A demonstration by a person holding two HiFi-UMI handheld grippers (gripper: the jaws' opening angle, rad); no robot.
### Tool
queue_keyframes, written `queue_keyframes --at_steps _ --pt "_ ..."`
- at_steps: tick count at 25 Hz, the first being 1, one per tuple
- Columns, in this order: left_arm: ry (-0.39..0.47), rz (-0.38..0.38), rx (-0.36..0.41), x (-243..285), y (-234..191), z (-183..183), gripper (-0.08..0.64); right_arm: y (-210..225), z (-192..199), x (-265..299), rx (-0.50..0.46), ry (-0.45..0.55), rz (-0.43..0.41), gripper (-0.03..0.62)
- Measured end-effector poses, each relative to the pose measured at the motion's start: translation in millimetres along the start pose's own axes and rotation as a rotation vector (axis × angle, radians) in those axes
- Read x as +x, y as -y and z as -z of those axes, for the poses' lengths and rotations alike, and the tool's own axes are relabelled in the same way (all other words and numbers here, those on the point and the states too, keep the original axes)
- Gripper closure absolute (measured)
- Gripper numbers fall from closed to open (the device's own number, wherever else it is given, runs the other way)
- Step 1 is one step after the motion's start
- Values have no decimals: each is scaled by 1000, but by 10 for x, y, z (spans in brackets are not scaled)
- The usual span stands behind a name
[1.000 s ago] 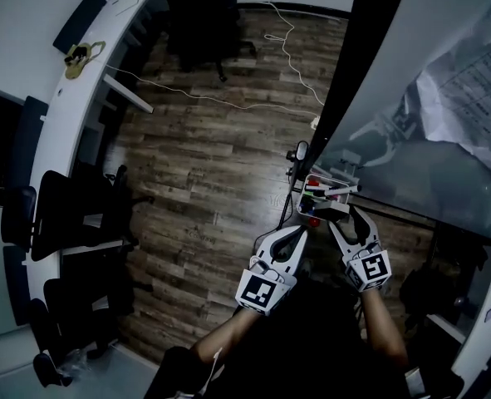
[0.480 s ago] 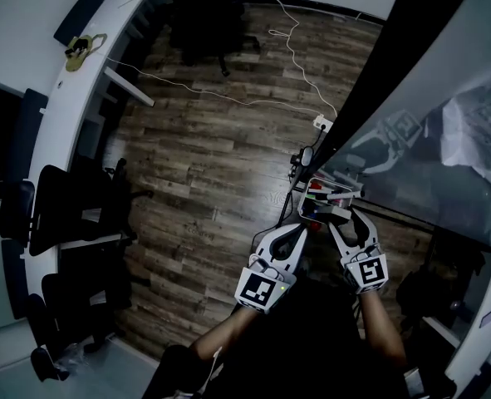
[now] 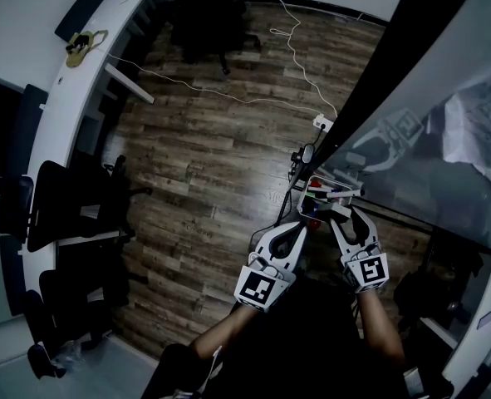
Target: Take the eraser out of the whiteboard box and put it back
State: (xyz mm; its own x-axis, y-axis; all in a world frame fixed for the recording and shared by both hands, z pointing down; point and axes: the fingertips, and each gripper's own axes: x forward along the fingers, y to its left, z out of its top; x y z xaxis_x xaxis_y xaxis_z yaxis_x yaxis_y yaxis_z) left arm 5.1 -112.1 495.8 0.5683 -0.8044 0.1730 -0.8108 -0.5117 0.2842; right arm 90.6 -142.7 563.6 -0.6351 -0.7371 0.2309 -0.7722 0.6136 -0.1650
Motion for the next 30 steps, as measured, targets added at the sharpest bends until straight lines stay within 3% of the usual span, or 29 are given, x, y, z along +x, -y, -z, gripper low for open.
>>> queue_keyframes --at_steps 20,24,30 --pt "53 -18 31 -293 52 -85 554 -10 -206 -293 8 55 50 388" --pt "61 -15 72 -376 81 -124 554 -97 -295 -366 -12 79 50 390" --pt "84 -13 67 -487 167 -156 554 -256 -434 -469 -26 123 58 391"
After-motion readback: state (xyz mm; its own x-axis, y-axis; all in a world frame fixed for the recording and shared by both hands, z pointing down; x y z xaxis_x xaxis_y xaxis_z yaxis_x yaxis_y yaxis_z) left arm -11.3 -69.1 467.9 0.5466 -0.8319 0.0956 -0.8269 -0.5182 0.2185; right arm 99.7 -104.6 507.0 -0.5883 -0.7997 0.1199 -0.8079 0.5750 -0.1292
